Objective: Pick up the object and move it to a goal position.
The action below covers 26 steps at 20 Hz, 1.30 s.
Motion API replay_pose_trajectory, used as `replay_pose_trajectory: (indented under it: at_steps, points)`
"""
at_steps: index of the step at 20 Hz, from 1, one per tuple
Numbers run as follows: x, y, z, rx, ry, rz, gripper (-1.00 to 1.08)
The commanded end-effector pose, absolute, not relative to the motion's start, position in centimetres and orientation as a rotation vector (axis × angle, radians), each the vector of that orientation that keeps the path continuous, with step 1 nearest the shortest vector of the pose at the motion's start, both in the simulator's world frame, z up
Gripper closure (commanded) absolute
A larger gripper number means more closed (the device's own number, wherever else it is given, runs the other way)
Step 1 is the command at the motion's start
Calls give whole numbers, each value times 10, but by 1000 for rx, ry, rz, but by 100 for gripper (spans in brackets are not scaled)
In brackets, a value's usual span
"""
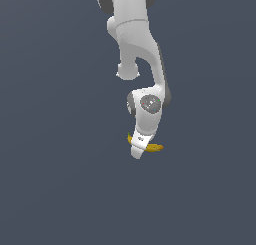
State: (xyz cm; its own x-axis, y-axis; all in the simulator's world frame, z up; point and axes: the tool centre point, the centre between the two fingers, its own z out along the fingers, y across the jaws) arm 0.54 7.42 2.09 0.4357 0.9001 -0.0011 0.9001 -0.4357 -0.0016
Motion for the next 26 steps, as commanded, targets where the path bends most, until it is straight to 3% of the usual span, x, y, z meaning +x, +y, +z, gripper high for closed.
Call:
replay_pose_trajectory:
  at_steps: [1, 2, 16, 26]
  points:
    - [6, 74, 19, -2662, -1669, 0, -92]
    - [6, 74, 19, -2662, -1669, 0, 108]
    - [8, 70, 25, -2664, -1669, -2, 108]
    - [16, 30, 83, -2663, -1670, -2, 108]
